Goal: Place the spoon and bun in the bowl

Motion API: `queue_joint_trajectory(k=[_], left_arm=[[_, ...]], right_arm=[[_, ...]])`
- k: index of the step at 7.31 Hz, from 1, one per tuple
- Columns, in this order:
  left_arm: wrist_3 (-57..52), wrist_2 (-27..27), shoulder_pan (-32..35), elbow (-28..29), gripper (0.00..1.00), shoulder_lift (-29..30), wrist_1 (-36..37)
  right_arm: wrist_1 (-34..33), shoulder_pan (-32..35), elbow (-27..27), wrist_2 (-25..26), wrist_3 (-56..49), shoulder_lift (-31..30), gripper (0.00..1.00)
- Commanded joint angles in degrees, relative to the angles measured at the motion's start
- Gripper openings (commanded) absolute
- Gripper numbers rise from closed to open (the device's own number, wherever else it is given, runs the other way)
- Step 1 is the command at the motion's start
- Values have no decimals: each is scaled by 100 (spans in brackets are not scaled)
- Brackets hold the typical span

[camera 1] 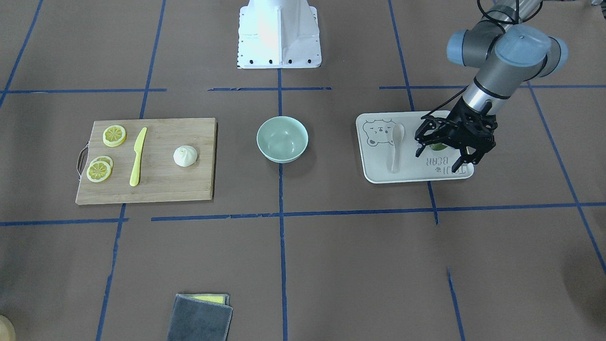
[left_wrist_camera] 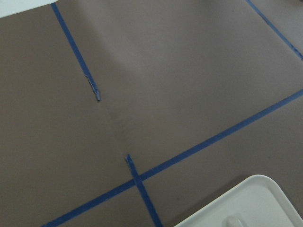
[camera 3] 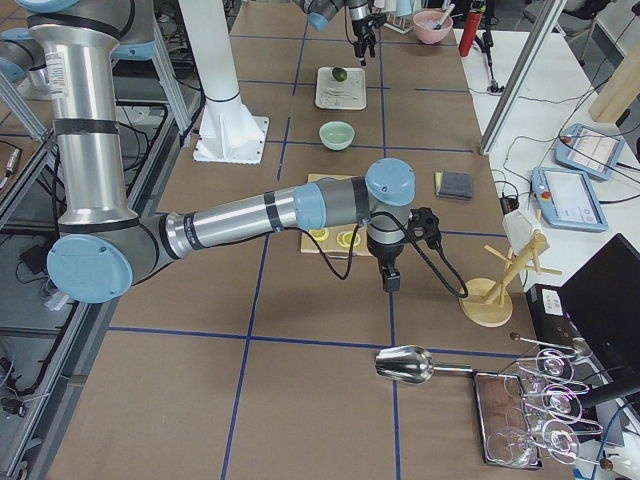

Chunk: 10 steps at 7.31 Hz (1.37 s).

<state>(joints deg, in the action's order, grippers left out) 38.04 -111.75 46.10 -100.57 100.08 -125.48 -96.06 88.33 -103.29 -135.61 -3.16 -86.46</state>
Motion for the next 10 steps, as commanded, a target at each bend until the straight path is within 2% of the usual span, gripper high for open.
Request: queue_joint_trajectory(k=[1, 3, 6, 10], left_arm=[[630, 328, -416, 90, 92, 29, 15], [1274, 802, -987, 177, 82, 134, 59], [1294, 830, -1085, 187, 74, 91, 59], [1294, 848, -1165, 301, 72, 99, 59]], right_arm=[[0, 0, 1, 0, 0, 6, 100], [0, 0, -16, 0, 0, 6, 100], [0, 0, -7, 0, 0, 6, 100], [0, 0, 10, 0, 0, 6, 100]])
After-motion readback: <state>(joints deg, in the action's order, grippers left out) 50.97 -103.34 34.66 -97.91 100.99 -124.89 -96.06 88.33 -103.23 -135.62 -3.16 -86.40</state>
